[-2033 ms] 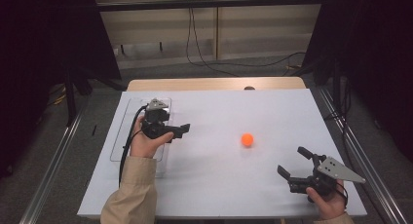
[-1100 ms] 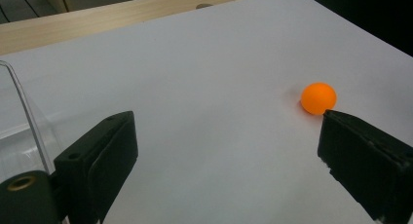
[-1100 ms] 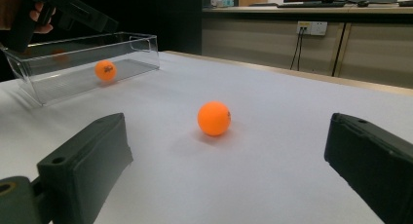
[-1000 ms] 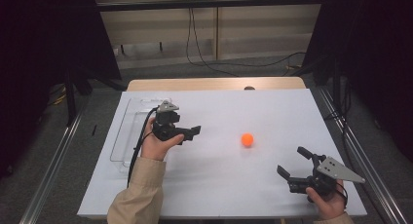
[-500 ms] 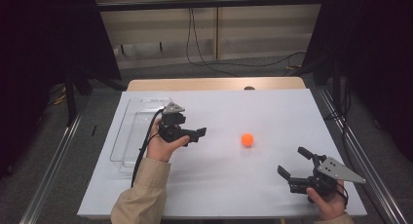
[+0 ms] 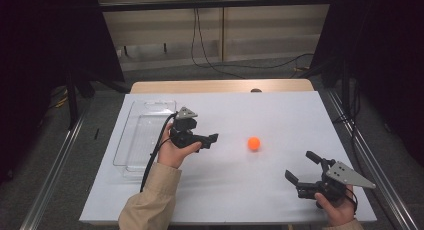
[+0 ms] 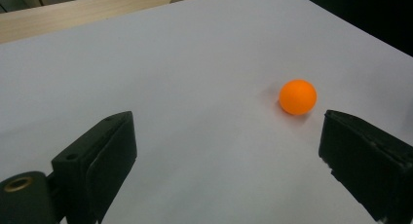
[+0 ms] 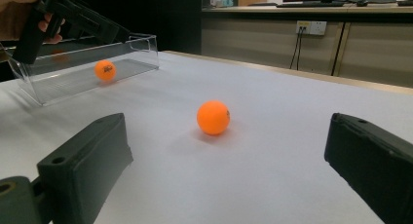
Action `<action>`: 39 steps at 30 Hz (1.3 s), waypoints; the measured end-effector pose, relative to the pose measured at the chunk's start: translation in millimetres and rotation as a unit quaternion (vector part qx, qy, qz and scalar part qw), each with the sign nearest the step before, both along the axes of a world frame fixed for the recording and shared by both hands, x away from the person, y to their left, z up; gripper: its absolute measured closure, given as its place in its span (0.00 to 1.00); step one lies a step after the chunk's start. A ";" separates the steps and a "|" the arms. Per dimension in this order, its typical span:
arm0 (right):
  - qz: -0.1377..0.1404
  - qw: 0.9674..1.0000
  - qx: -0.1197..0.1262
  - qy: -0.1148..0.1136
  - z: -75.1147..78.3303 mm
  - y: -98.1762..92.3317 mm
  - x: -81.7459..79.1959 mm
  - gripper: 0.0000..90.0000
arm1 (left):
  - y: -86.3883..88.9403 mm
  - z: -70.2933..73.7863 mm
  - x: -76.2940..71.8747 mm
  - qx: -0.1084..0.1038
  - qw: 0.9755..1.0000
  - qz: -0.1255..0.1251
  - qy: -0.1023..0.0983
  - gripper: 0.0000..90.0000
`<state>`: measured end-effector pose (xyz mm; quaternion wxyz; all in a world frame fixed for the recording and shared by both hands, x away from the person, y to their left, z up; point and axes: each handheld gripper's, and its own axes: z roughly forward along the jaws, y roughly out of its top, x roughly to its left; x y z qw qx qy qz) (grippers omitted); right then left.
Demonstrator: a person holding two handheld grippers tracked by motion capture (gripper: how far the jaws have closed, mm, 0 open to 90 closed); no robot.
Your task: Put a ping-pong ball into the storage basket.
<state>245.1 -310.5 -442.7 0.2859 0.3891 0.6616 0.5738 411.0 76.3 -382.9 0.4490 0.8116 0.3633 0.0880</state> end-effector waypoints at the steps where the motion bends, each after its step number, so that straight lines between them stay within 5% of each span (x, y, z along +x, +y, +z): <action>1: 0.000 1.000 0.001 0.000 0.0 0.1 0.0 0.02 | -1.1 -0.5 -0.2 0.000 1.000 0.000 0.000 0.07; 39: 0.002 1.000 -0.001 0.000 0.0 -0.1 0.4 0.02 | -39.7 -19.6 -7.5 0.015 1.000 -0.022 0.004 0.07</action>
